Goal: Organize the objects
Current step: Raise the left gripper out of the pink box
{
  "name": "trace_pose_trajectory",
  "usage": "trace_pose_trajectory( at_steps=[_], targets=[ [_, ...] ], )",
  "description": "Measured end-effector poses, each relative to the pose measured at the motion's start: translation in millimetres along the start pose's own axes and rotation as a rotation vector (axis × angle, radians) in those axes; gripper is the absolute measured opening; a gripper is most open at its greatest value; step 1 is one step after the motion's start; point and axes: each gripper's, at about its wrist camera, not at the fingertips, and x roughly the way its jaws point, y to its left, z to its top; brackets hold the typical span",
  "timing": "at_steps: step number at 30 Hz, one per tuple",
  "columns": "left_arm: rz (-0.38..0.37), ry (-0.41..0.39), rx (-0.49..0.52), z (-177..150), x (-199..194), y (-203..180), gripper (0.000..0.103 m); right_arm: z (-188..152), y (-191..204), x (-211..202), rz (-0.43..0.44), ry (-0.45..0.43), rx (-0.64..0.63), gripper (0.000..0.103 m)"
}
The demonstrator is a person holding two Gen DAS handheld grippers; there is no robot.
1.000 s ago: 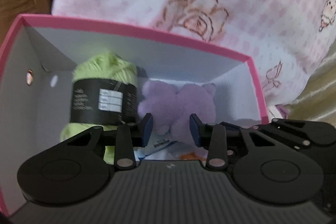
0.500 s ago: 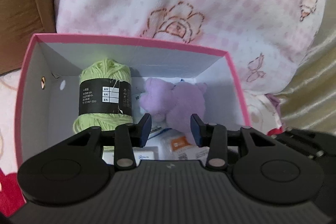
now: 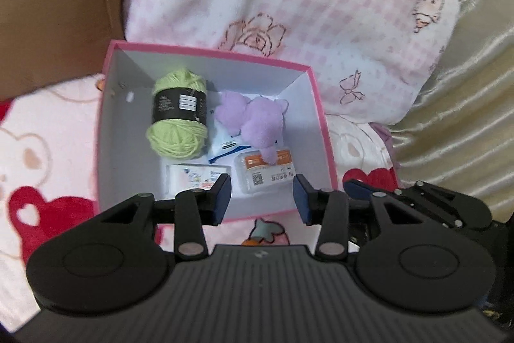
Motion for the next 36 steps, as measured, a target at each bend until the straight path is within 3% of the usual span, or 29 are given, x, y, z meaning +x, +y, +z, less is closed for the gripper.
trace_pose_trajectory(
  at_steps=[7,15,22,30,36],
  targets=[
    [0.026,-0.043,0.079,-19.1,-48.4,-22.0,0.043,-11.9,26.8,-50.6,0.008,-0.023,-0.097,0.041],
    [0.043,-0.054,0.151,-37.2,-66.3,-37.5,0.044,-24.9,40.1,-71.6,0.024,-0.081,-0.101,0.043],
    [0.016,-0.065,0.172,-58.9,-72.2,-32.0,0.050,-38.2,39.6,-75.7,-0.004,-0.010,-0.062,0.050],
    [0.005,-0.009,0.167,-84.9,-62.9,-15.3,0.050,-48.9,39.0,-88.1,0.002,0.035,-0.026,0.055],
    [0.006,0.016,0.164,-103.4,-70.6,-5.9,0.051,-55.6,42.2,-112.6,-0.037,0.057,-0.105,0.064]
  ],
)
